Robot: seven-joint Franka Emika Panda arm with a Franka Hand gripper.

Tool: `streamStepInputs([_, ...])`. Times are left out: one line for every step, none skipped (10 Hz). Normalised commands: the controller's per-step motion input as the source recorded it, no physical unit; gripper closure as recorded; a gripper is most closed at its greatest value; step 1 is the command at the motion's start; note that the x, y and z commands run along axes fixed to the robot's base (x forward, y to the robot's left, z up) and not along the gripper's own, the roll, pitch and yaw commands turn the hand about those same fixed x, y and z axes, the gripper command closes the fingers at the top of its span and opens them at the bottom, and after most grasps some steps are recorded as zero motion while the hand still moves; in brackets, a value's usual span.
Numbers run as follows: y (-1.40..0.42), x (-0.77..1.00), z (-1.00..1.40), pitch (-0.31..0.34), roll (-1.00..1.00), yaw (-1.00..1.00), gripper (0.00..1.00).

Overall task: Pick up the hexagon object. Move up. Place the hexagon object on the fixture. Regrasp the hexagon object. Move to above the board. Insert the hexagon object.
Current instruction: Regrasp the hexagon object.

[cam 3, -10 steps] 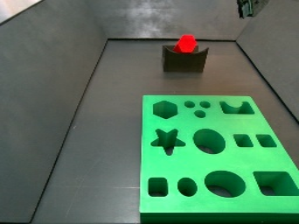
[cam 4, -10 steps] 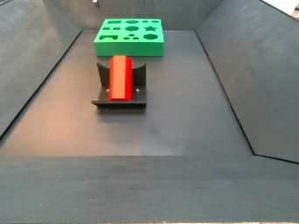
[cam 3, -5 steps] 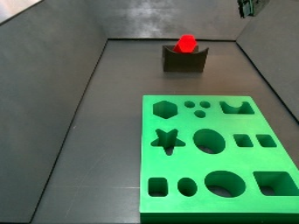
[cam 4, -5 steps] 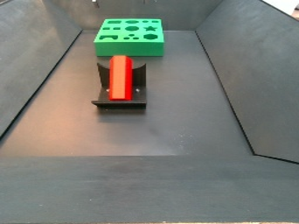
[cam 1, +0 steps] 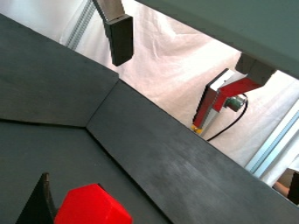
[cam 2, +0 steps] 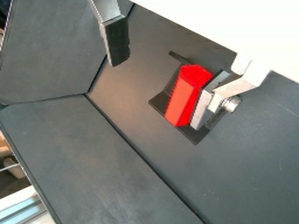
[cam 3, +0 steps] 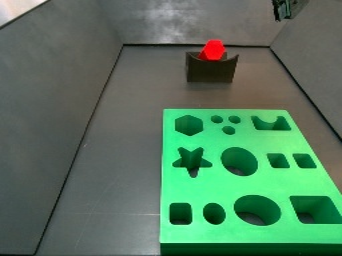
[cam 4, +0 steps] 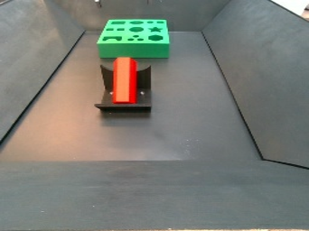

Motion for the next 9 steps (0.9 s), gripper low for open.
streamStepInputs([-0.04, 0.18, -0.04, 0.064, 0.15, 0.11, 0.00])
streamStepInputs([-0.04, 0.18, -0.03, 0.066, 0.15, 0.11, 0.00])
streamStepInputs([-0.04, 0.17, -0.03, 0.068, 0.14, 0.11, 0.00])
streamStepInputs([-0.04, 0.17, -0.03, 0.070, 0.14, 0.11, 0.00])
streamStepInputs([0.07, 0.07, -1.00, 0.036, 0.20, 0.17, 0.00])
streamStepInputs([0.07, 0.07, -1.00, 0.028, 0.20, 0.18, 0.00])
streamStepInputs([0.06, 0.07, -1.00, 0.019, 0.19, 0.17, 0.00])
streamStepInputs([0.05, 0.08, -1.00, 0.005, 0.17, 0.15, 0.00])
streamStepInputs([0.05, 0.09, -1.00, -0.003, 0.16, 0.13, 0.00])
